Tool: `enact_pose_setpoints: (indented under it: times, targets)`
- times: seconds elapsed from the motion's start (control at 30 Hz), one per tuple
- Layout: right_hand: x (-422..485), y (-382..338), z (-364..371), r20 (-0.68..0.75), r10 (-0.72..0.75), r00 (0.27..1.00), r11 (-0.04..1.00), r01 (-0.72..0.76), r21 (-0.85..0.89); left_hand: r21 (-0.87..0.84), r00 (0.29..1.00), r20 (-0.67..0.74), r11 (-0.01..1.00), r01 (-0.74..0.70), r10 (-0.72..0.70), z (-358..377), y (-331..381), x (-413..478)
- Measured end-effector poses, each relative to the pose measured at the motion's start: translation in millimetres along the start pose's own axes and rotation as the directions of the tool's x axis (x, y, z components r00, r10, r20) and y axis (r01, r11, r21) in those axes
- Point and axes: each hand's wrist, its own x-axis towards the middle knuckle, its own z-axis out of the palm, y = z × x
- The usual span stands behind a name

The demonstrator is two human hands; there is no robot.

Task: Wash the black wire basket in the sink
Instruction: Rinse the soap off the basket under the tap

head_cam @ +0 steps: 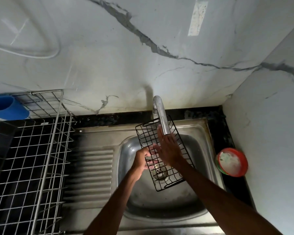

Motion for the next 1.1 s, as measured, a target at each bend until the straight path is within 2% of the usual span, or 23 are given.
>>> enact_pose_setpoints:
  times: [0.07, 0.13, 0.2, 0.27, 0.43, 0.57, 0.63, 0.7, 0.73, 0.77, 0.8, 0.83, 0.9, 0.97, 1.0, 1.03, 1.1]
  targets:
    - [1.1, -11.0, -1.3, 0.005, 0.034, 0.999, 0.999, -0.034, -0.023, 0.008, 0.999, 0.000, 0.999, -0.039, 0.039, 5.4, 5.7, -3.7]
    - [-7.8, -20.1, 1.4, 0.015, -0.122, 0.992, 0.987, 0.123, -0.102, 0.015, 0.996, -0.021, 0.996, -0.083, 0.083, 6.7, 6.5, -1.2]
    - [-23.3, -22.3, 7.3, 0.033, -0.315, 0.949, 0.939, 0.316, -0.138, -0.002, 0.993, -0.053, 0.994, -0.107, 0.106, 5.9, 4.0, 1.0]
    - [-38.3, -16.5, 15.9, 0.020, -0.358, 0.933, 0.924, 0.357, -0.133, -0.037, 0.992, -0.068, 0.993, -0.108, 0.106, 1.0, -0.2, 2.9]
    - [-45.9, 2.8, 15.0, -0.060, -0.135, 0.989, 0.985, 0.127, -0.114, -0.098, 0.986, -0.075, 0.983, -0.158, 0.151, -0.4, -9.4, 20.7]
    - [-32.3, -11.2, 8.3, -0.009, -0.030, 0.999, 0.999, 0.030, -0.041, -0.093, 0.979, -0.088, 0.977, -0.193, 0.185, 3.1, -13.4, 21.5]
    - [-36.3, -16.7, 9.0, 0.057, -0.150, 0.987, 0.984, 0.155, -0.089, -0.068, 0.969, -0.133, 0.973, -0.219, 0.209, 0.3, -14.2, 23.6]
    - [-46.6, -12.6, 13.1, 0.099, -0.351, 0.931, 0.932, 0.358, -0.064, -0.030, 0.959, -0.152, 0.969, -0.245, 0.238, -5.4, -17.0, 29.0]
    - [-51.0, -8.8, 12.9, 0.110, -0.416, 0.903, 0.909, 0.412, 0.055, -0.002, 0.956, -0.161, 0.968, -0.249, 0.246, -9.7, -20.9, 35.4]
    - [-54.3, -5.3, 9.8, 0.111, -0.425, 0.898, 0.884, 0.387, 0.261, 0.015, 0.960, -0.150, 0.971, -0.239, 0.238, -12.7, -23.0, 38.3]
    - [-55.2, -3.8, 4.5, 0.100, -0.367, 0.925, 0.824, 0.273, 0.497, 0.010, 0.964, -0.119, 0.971, -0.237, 0.237, -13.9, -24.7, 39.6]
    - [-52.7, -4.6, -4.1, 0.083, -0.259, 0.962, 0.720, 0.135, 0.680, 0.009, 0.967, -0.099, 0.972, -0.234, 0.233, -13.8, -24.7, 39.7]
    - [-36.0, -9.1, -23.0, 0.106, 0.051, 0.993, 0.403, -0.117, 0.908, 0.018, 0.971, -0.055, 0.973, -0.232, 0.233, -9.5, -23.1, 39.1]
    - [-10.7, -11.4, -36.6, 0.263, 0.236, 0.935, 0.004, -0.272, 0.962, 0.012, 0.970, -0.034, 0.971, -0.239, 0.239, -3.3, -19.9, 42.8]
    - [0.0, -12.2, -40.4, 0.330, 0.275, 0.903, -0.145, -0.300, 0.943, 0.004, 0.969, -0.029, 0.970, -0.244, 0.244, 0.0, -17.1, 44.7]
    - [7.0, -13.4, -42.5, 0.372, 0.293, 0.881, -0.246, -0.306, 0.920, 0.003, 0.970, -0.025, 0.971, -0.240, 0.240, 2.9, -13.4, 45.8]
    - [7.3, -14.8, -43.1, 0.417, 0.267, 0.869, -0.354, -0.314, 0.881, -0.004, 0.967, -0.023, 0.967, -0.254, 0.253, 7.2, -5.1, 45.9]
